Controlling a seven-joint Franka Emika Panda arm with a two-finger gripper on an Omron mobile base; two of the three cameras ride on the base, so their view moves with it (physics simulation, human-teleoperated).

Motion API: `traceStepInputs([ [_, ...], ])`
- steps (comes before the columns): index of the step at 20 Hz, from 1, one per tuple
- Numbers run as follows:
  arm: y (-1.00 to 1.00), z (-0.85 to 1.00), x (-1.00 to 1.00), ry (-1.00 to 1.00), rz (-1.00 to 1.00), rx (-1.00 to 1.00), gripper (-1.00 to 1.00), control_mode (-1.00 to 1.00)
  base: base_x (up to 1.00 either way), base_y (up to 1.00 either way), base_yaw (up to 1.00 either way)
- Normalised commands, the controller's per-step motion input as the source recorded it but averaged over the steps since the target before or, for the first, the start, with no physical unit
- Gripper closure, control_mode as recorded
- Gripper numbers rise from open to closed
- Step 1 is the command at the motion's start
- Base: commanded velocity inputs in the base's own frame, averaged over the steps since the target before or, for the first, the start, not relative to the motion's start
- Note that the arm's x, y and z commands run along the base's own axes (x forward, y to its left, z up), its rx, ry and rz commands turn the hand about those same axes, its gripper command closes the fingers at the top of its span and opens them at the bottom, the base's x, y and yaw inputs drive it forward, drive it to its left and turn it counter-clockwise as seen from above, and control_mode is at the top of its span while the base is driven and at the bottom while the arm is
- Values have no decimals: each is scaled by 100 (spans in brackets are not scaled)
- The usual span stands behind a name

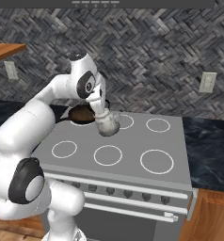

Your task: Pick the kettle from the counter and place it on a stove burner. Then turn the burner on.

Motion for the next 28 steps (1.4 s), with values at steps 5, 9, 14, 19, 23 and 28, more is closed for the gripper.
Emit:
traceStepInputs([
  [5, -100, 0, 0, 4, 36, 9, 100, -100, 0, 0, 0],
  [9, -100, 0, 0, 14, 25, 8, 100, -100, 0, 0, 0],
  [14, -100, 0, 0, 18, 18, 5, 100, -100, 0, 0, 0],
  [19, -83, -11, 7, 22, 14, 0, 100, -100, 0, 0, 0],
  [23, -23, -15, 6, 13, 6, 0, 100, -100, 0, 0, 0],
  [28, 0, -18, 5, 7, 0, 0, 100, -100, 0, 0, 0],
])
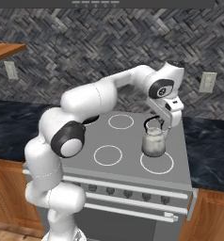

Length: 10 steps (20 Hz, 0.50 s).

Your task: Pick the kettle from the counter and place it on a stove burner. Then turn the burner on.

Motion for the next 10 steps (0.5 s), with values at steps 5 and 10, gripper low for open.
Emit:
traceStepInputs([
  [5, -3, -47, 4, 3, 0, 3, 100, -100, 0, 0, 0],
  [10, -5, -45, 7, 0, 0, 1, 100, -100, 0, 0, 0],
])
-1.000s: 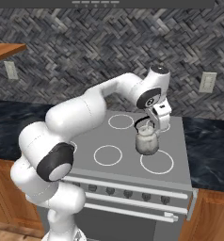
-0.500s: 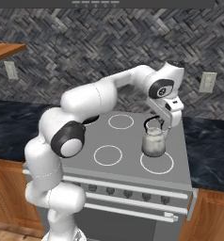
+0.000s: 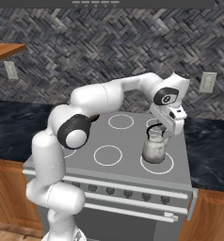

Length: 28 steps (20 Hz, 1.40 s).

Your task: Pick the kettle from the counter and place it on a stove burner. Then turn the burner on.

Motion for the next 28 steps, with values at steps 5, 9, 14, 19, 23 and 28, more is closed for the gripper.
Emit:
traceStepInputs([
  [5, -5, -23, 17, -2, 0, 0, 100, -100, 0, 0, 0],
  [9, -13, -9, 17, -5, 0, 0, 100, -100, 0, 0, 0],
  [14, -9, -13, 7, -8, 0, 1, 100, -100, 0, 0, 0],
  [19, 0, -24, 12, -2, 0, 5, 100, -100, 0, 0, 0],
  [23, 0, 0, 0, 0, 0, 1, 100, -100, 0, 0, 0],
  [28, 0, -7, 4, 0, 0, 0, 100, -100, 0, 0, 0],
])
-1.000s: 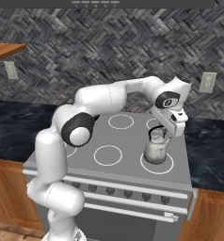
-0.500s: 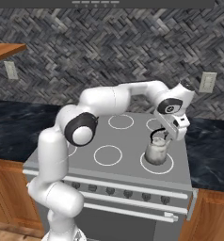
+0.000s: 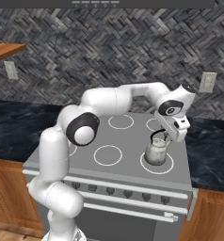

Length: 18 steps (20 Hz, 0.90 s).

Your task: Pick the kettle from the counter and place it on a stove burner. Then turn the burner on.

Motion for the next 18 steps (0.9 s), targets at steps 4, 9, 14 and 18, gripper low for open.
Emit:
traceStepInputs([
  [4, 0, -12, 7, -1, 0, 0, 100, -100, 0, 0, 0],
  [9, 0, -20, 0, 0, 0, 0, 100, -100, 0, 0, 0],
  [14, 0, -22, 3, -2, 0, -1, 100, -100, 0, 0, 0],
  [18, 0, -14, 12, -6, 0, -1, 100, -100, 0, 0, 0],
])
